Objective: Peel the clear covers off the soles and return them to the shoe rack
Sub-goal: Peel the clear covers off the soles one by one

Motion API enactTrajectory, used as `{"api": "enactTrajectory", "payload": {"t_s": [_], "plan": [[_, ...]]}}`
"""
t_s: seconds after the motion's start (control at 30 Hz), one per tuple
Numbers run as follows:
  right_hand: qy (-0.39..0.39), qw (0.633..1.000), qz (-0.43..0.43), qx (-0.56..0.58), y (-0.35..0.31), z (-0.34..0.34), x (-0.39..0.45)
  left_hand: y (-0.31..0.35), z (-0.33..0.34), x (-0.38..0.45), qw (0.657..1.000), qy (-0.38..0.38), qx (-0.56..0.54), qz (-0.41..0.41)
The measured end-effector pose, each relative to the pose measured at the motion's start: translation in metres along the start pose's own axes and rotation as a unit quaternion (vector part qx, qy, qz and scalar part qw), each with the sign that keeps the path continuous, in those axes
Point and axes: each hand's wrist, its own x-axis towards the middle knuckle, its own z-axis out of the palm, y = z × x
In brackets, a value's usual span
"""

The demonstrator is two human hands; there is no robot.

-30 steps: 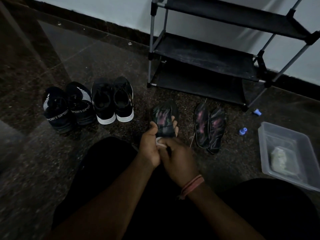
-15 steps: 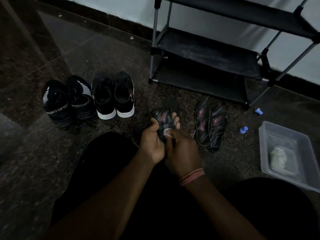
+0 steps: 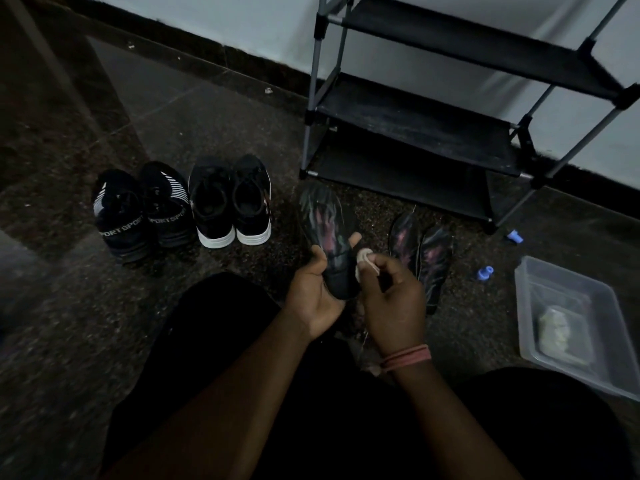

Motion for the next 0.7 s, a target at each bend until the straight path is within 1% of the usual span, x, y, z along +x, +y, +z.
{"api": "enactTrajectory", "payload": {"t_s": [0.1,0.2,0.37,0.47,0.6,0.7], "plan": [[-0.017,0.996,-0.060,-0.065,0.001,0.001,-0.005,-0.005,-0.001,-0.001,0.999,-0.020,0.038,-0.017],[-0.029,0.987,-0.096,-0.126,0.005,0.005,-0.004,-0.004,0.003,-0.010,0.997,-0.040,0.071,-0.014],[-0.046,0.968,-0.144,-0.200,0.008,0.005,-0.002,0.007,0.006,-0.017,0.998,-0.058,0.006,-0.029],[-0.039,0.972,-0.138,-0.184,0.007,0.003,-0.004,0.004,0.004,-0.016,0.997,-0.055,0.020,-0.047],[-0.069,0.978,-0.091,-0.173,0.007,0.001,-0.004,0.001,0.002,-0.012,0.998,-0.024,0.029,-0.051],[-0.096,0.968,-0.107,-0.208,0.006,0.010,-0.011,-0.006,0.002,-0.010,0.998,0.015,0.047,-0.030]]}}
